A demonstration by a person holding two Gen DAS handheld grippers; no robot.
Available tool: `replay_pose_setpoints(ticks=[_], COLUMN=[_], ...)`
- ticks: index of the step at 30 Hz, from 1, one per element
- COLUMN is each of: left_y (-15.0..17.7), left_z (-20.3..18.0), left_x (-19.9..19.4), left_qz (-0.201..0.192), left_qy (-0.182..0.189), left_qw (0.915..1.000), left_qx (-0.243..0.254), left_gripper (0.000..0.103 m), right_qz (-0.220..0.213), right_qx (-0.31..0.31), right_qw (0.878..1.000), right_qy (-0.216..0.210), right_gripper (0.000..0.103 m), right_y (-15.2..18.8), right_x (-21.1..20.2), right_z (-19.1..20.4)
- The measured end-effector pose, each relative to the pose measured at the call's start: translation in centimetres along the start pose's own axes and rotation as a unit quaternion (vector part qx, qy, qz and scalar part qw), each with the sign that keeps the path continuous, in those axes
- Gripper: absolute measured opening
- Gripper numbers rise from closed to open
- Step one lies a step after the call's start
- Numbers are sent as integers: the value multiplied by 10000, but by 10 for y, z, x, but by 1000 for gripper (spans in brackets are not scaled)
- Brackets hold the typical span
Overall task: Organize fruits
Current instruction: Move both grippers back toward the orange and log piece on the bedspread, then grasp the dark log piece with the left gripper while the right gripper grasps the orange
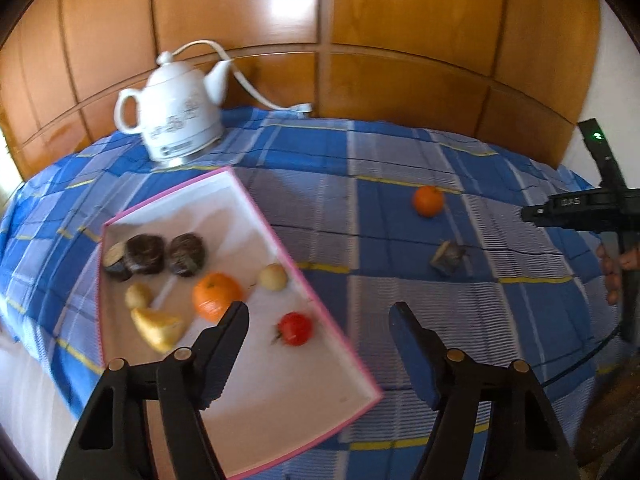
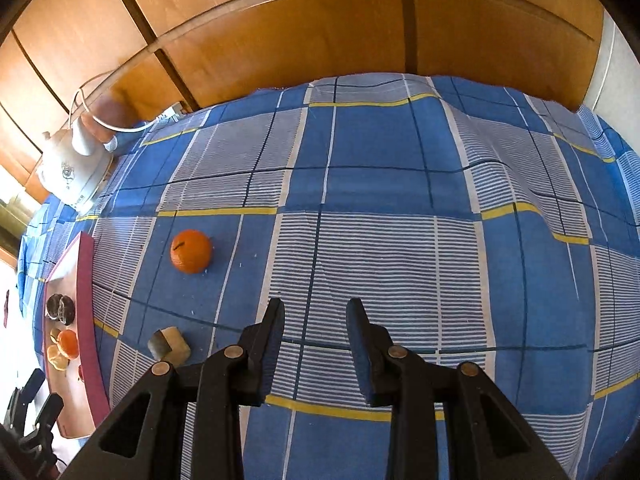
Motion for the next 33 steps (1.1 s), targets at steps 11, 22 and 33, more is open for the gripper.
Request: replay_pose_setpoints(ticks=[11, 22, 33], left_y=[-24, -30, 4], left_z=[-69, -114, -120], left_x=[45, 114, 97], left_qz=[349, 819, 772], left_qy=[659, 966, 1095], left_qw=[9940, 9846, 9853], left_qx=[801, 1203, 1058], left_gripper=[73, 59, 25], right_qz=[-5, -55, -113], right_qx=[40, 59, -108], right_qw=[10000, 9997, 9994], right_qy=[-38, -249, -316], right_gripper=[32, 33, 33], right_y=[-1, -6, -6], right_x=[-3, -8, -11], right_z=[2, 9, 15])
Point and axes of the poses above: each gripper's, at about its wrist camera, not at the fingertips, and x roughly the way its jaws point, z to its left, y to its underside, the point moved 6 cm from there along x, roughly the way its jaws point, and after that the axes turned 4 degrees about y, right-handed, at the moved point
